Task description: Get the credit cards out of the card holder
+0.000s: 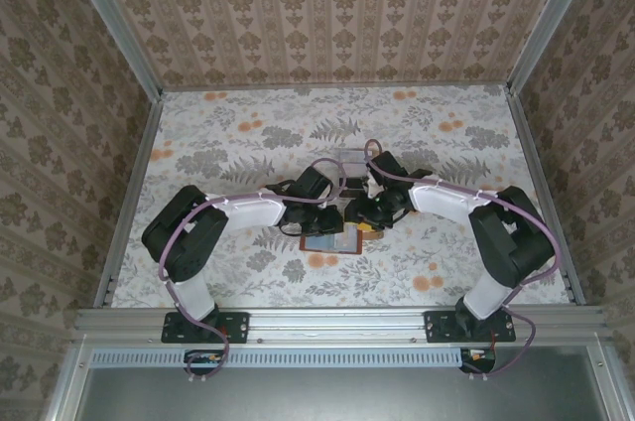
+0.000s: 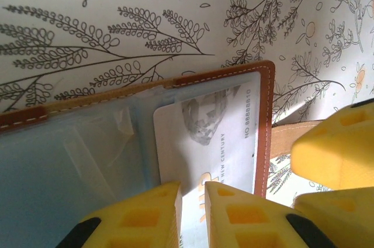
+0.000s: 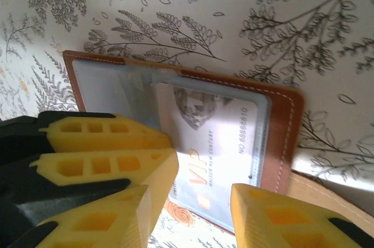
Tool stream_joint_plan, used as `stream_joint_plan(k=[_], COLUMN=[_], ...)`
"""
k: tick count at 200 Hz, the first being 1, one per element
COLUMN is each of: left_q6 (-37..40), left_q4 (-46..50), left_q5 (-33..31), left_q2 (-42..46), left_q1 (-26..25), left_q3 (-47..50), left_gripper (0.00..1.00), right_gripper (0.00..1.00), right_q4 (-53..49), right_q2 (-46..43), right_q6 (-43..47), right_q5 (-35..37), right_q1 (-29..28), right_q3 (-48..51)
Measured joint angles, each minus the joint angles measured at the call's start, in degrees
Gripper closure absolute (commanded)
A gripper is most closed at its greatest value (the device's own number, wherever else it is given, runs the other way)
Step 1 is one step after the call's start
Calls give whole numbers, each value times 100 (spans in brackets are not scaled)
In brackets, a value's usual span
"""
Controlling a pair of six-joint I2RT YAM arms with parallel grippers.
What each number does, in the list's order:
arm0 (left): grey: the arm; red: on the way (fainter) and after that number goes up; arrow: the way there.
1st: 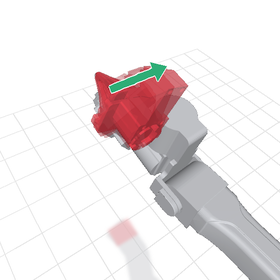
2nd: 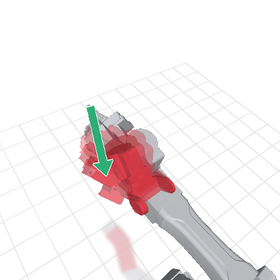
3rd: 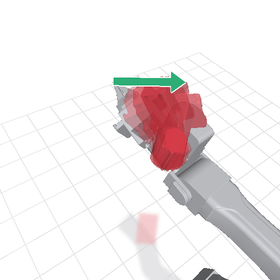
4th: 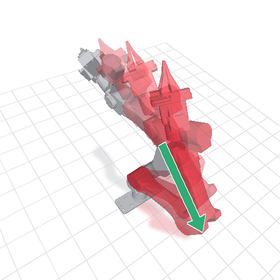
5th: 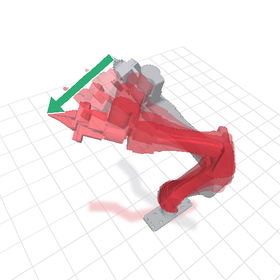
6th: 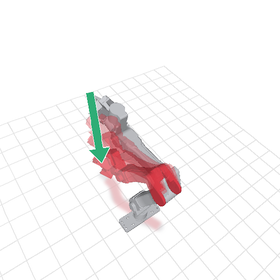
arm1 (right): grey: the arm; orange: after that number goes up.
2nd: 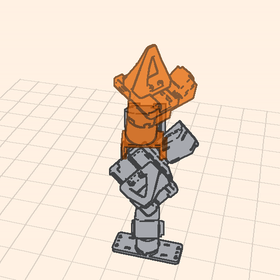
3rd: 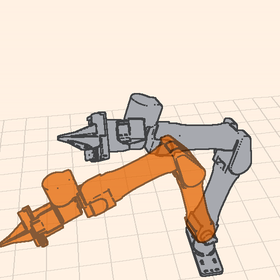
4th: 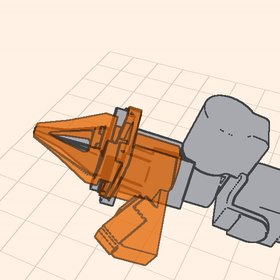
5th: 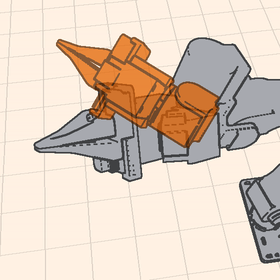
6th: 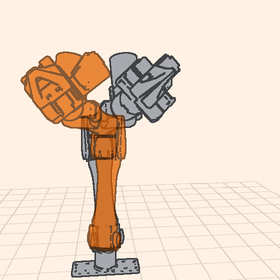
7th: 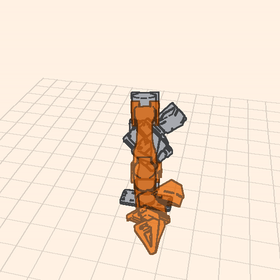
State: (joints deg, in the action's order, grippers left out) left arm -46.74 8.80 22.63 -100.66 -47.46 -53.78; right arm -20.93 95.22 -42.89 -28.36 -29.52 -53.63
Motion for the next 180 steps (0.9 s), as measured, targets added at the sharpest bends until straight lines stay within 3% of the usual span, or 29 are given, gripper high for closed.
stream_joint_plan(k=[180], left_q6=[151], left_q4=[365], left_q5=[-278], left_q2=[7], left_q1=[28], left_q3=[-94], left_gripper=[82], right_gripper=[59], right_q4=[254], right_q2=[503], right_q6=[74], right_q5=[-37], right_q1=[-15], right_q3=[-7])
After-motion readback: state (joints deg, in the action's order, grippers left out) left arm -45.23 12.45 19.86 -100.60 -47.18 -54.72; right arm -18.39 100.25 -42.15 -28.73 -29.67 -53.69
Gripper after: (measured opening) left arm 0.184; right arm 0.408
